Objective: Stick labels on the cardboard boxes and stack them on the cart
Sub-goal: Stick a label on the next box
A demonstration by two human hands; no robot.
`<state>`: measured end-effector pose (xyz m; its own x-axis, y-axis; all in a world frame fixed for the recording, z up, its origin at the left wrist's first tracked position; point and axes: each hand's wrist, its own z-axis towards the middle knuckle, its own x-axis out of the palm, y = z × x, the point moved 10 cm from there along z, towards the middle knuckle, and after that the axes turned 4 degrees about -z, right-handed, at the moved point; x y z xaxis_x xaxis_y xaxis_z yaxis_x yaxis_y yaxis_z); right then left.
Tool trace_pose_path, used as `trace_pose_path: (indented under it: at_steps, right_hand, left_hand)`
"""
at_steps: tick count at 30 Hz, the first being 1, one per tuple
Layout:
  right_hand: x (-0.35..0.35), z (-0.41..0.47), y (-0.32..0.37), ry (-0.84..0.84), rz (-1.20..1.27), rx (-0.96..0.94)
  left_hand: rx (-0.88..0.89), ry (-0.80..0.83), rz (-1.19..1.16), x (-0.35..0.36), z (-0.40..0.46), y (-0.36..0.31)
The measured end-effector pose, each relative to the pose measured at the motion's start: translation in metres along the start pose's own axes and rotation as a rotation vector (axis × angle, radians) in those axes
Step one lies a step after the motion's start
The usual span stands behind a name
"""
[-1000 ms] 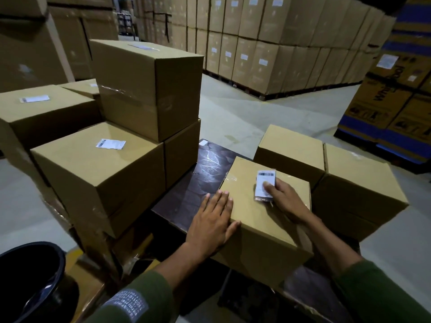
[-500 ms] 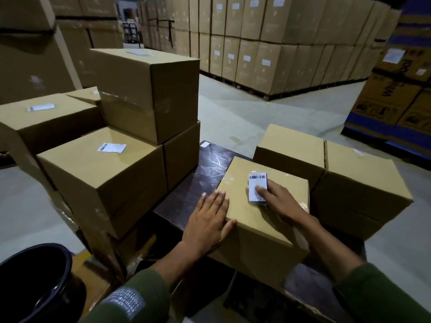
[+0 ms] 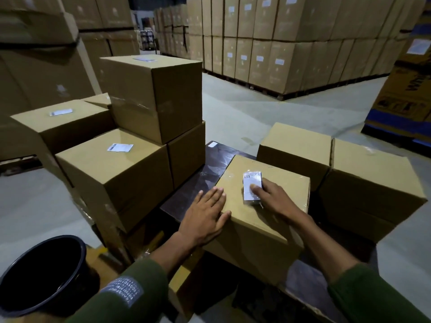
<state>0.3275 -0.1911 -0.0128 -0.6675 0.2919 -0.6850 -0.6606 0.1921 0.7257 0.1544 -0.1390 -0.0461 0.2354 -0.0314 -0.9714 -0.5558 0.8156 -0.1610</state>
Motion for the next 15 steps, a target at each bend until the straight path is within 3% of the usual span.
trace_pose_path:
  at_steps: [4,9,15]
  right_hand:
    - [-0.009,-0.024,-0.012,0.04,-0.029,-0.028]
    - [-0.033,-0.012,-0.028,-0.094,-0.102,0.05]
    - [-0.016,0.007,-0.009,-0.052,0.028,0.069]
  left_hand:
    - [-0.018,0.037,0.021,0.0,0.0,-0.003]
    - [-0.036,0.066,0.066,-0.001,0.003,-0.003]
    - [-0.042,0.145,0.144,-0.003,0.002,-0.006]
